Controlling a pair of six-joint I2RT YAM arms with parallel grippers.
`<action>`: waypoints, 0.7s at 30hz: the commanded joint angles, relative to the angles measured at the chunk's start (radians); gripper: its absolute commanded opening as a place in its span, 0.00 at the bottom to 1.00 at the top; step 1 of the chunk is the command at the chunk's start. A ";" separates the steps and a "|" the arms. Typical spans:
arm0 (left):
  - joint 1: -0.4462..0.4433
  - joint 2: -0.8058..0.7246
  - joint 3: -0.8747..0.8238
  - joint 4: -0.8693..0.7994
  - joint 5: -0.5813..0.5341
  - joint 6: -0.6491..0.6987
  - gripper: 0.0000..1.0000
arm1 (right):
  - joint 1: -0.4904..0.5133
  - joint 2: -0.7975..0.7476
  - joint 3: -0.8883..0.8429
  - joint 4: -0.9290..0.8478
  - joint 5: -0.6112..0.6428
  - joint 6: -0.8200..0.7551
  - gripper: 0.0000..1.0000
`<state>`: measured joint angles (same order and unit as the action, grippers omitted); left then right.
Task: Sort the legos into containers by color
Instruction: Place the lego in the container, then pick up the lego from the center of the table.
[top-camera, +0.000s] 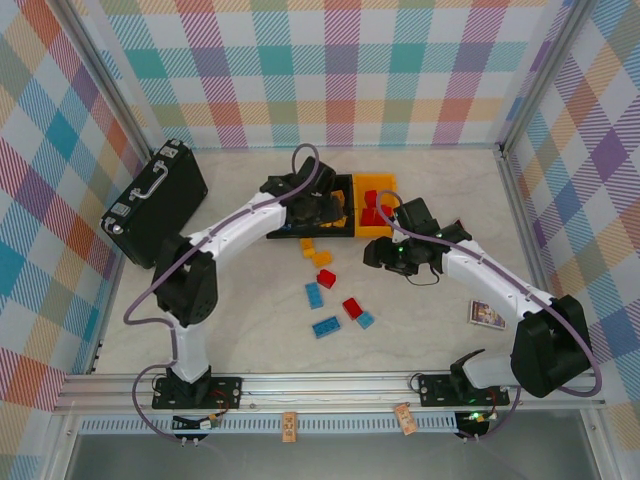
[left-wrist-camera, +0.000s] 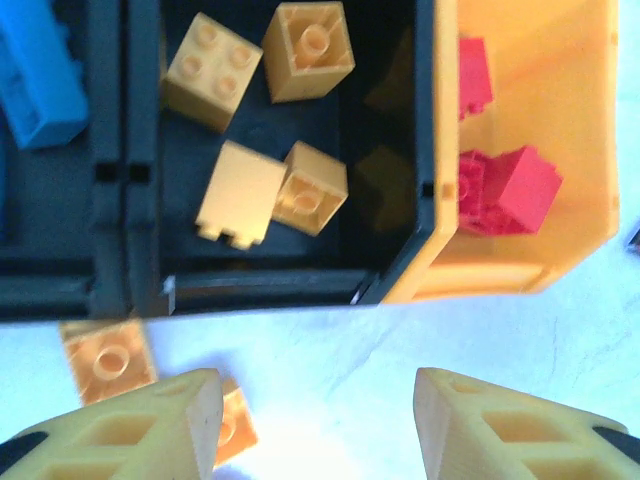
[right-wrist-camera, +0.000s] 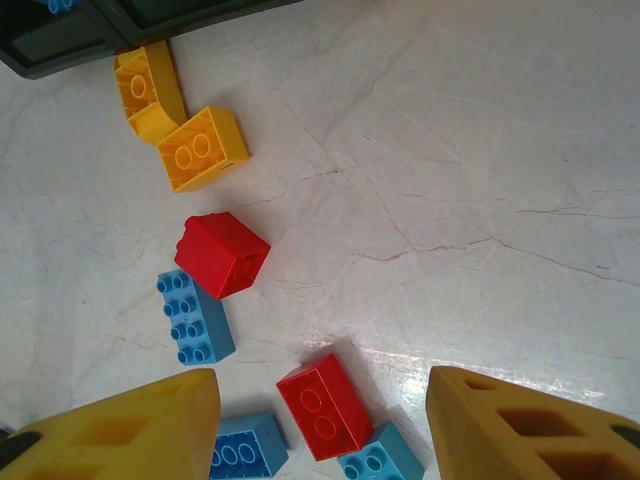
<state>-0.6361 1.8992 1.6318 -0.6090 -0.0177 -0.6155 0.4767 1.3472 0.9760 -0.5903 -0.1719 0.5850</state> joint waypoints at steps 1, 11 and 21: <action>-0.003 -0.081 -0.108 0.017 -0.021 0.000 0.53 | -0.004 -0.006 -0.004 0.025 -0.029 0.002 0.58; -0.003 -0.329 -0.473 0.078 -0.067 -0.053 0.53 | 0.048 0.069 0.042 0.035 -0.027 -0.035 0.59; -0.004 -0.585 -0.782 0.069 -0.107 -0.163 0.55 | 0.182 0.280 0.184 -0.005 0.029 0.022 0.76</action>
<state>-0.6369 1.3762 0.9009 -0.5220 -0.0906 -0.7300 0.6369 1.5784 1.1145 -0.5697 -0.1539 0.5735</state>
